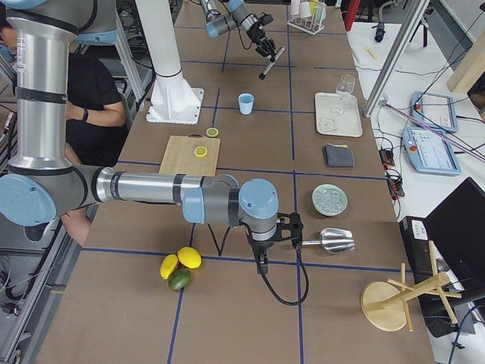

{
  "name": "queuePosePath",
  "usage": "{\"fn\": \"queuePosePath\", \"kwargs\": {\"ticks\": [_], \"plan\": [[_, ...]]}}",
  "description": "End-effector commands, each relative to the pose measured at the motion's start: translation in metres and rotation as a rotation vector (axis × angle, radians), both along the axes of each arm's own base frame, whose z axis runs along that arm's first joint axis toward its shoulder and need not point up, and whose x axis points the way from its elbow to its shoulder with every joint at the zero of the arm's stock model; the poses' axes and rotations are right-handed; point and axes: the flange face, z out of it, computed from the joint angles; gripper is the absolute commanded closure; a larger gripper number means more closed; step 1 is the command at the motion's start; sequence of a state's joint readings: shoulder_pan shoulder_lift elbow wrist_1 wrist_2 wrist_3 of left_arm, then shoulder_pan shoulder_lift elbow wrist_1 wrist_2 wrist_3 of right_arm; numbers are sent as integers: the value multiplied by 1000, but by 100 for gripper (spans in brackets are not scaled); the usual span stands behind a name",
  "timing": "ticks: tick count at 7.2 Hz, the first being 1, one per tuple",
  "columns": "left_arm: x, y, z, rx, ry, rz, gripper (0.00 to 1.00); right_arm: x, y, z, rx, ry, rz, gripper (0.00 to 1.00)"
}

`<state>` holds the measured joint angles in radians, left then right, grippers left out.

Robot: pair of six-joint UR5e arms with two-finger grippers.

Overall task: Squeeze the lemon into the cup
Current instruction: 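Carry the muddler with the left gripper back toward its spot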

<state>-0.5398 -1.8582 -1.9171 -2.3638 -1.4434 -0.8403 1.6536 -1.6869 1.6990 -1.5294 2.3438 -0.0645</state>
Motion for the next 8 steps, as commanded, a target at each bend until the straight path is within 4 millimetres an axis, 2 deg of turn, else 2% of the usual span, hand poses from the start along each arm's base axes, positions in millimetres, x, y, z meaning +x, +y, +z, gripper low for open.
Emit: {"fn": "queuePosePath", "kwargs": {"ticks": [1,2,3,4,6,8], "plan": [[-79,-40,43,-253,-123,137,100,0,3,3,-7,-2,0,0],[-98,-52,57,-402,-180,200,100,0,3,3,-7,-2,0,0],[-100,-55,74,-537,-251,221,100,0,3,1,-3,-3,0,0],[-94,-58,95,-678,-353,215,100,0,2,1,-4,-4,0,0],[-86,-56,111,-885,-466,246,100,-1,3,2,-7,-5,0,0],[-74,-67,160,-988,-518,252,100,-1,3,2,-3,-5,-1,0]]}}
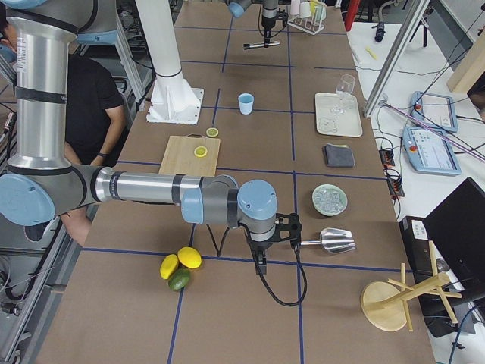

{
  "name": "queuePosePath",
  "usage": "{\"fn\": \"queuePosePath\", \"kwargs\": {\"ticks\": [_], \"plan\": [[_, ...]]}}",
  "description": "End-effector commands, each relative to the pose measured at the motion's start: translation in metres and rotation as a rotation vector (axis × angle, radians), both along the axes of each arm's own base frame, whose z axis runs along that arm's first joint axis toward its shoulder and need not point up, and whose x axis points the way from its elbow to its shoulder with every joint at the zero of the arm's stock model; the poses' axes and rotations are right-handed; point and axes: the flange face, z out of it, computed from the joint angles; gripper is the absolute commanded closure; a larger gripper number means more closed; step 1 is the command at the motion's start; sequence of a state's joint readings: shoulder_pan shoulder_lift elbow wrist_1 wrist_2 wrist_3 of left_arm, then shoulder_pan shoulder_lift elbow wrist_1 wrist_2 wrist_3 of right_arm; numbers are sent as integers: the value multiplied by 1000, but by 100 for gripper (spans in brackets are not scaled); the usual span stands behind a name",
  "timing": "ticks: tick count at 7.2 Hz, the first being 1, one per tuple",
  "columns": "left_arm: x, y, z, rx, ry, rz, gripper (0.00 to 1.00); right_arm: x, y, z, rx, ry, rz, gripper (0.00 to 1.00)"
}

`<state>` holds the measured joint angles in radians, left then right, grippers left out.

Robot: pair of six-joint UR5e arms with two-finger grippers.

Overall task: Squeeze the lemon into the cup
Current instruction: 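Carry the muddler with the left gripper back toward its spot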

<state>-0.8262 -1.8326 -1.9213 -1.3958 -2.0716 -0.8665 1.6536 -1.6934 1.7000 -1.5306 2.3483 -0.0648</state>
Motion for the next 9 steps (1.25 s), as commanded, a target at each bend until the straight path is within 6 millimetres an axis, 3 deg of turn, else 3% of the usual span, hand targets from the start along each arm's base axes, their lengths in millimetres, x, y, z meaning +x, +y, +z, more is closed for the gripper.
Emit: {"fn": "queuePosePath", "kwargs": {"ticks": [1,4,9], "plan": [[12,-11,52,-93,-77,16,100,0,-1,-1,4,0,0,0],[7,-7,91,-111,-107,14,100,0,-4,-6,14,2,0,0],[15,-17,107,-37,-136,56,100,0,-4,-6,13,2,0,0]]}}
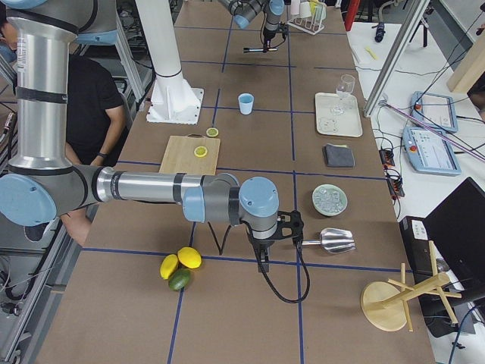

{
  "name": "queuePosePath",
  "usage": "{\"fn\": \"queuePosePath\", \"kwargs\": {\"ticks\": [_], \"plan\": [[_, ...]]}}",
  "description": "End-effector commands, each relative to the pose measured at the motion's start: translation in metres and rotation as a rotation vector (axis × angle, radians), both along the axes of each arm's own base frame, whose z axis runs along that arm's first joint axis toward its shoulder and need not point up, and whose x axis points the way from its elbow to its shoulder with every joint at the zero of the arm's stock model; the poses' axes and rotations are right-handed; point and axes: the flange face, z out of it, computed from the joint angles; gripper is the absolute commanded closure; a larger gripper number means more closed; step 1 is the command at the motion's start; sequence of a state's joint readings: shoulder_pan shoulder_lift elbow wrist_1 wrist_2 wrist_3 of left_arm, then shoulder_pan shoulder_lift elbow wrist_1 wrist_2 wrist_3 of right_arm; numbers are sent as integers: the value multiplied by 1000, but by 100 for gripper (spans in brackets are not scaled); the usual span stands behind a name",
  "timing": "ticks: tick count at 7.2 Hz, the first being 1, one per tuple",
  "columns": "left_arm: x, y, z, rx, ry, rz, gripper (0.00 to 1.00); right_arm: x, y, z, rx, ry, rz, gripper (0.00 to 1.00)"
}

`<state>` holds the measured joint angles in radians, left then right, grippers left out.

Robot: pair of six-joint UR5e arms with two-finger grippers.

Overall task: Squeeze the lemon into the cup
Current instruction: 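Carry the muddler with the left gripper back toward its spot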

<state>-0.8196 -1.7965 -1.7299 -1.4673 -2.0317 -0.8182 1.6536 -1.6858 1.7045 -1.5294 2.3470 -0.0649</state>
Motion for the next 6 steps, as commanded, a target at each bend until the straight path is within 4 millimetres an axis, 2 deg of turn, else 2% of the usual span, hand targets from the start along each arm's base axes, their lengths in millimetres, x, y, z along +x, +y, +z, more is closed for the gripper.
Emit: {"fn": "queuePosePath", "kwargs": {"ticks": [1,2,4,5,6], "plan": [[1,-1,7,17,-9,23,83,0,-1,-1,1,0,0,0],[2,-2,7,11,-7,16,1,0,-2,-2,4,0,0,0],[-1,-1,-2,24,9,17,0,0,-2,-3,8,1,-2,0],[-6,-1,-17,37,36,8,0,0,-2,-1,4,-1,-3,0],[-25,-16,-41,35,70,-75,0,-1,2,4,-6,-9,-3,0]]}}
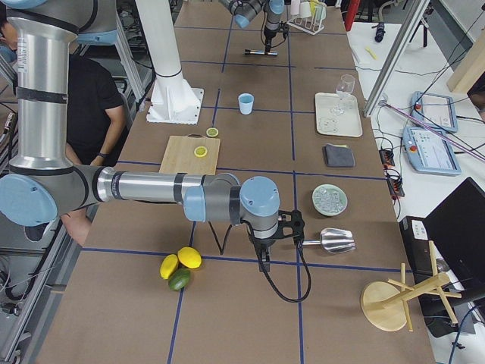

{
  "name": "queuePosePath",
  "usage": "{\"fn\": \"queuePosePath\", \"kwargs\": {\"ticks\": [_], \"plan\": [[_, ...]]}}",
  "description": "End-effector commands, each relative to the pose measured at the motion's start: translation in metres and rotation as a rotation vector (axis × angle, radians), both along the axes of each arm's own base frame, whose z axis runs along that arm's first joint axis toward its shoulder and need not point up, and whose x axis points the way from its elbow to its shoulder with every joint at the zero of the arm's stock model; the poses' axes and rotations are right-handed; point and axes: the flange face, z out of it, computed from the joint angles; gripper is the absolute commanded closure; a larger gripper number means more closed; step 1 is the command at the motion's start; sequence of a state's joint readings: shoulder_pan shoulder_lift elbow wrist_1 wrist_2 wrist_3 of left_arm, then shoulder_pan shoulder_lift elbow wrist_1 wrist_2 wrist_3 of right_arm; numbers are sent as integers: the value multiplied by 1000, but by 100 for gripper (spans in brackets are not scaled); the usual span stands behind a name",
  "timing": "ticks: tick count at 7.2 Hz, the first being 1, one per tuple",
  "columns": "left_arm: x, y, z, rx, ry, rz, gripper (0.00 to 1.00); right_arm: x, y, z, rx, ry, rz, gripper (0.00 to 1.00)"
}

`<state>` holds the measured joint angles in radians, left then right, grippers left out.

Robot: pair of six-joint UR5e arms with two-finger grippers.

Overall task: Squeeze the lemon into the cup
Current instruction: 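Lower the muddler onto the table and release it with the left gripper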

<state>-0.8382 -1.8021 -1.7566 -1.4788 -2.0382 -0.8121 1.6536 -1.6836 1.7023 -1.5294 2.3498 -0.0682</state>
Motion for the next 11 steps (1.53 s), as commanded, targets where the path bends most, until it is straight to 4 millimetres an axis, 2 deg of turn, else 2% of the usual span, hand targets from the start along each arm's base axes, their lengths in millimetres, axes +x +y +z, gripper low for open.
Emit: {"fn": "queuePosePath", "kwargs": {"ticks": [1,2,3,4,5,6,7,8,9,10,11], "plan": [[-43,-40,-51,12,73,-163,0,-1,3,3,-10,-16,1,0],[-83,-64,-70,38,131,-189,0,-1,2,3,-10,-17,1,0],[-130,-81,-76,58,163,-253,0,-1,0,1,0,-13,-1,0],[-178,-91,-83,130,182,-287,0,-1,0,7,-12,-4,-3,0],[-235,-99,-71,247,157,-219,0,-1,0,8,-13,-6,-4,0],[-280,-93,-41,314,132,-122,0,-2,2,9,-20,-11,-1,0],[-316,-76,-1,347,97,-41,0,-2,3,10,-22,-14,-1,0],[-350,-53,50,358,69,41,0,-2,3,8,-19,-13,0,0],[-371,-35,96,360,56,117,0,-2,5,13,-27,-13,-1,0],[-371,-26,119,340,54,128,0,-2,6,14,-32,-14,0,0],[-369,-25,133,330,55,125,0,-2,7,22,-49,-21,-1,0]]}}
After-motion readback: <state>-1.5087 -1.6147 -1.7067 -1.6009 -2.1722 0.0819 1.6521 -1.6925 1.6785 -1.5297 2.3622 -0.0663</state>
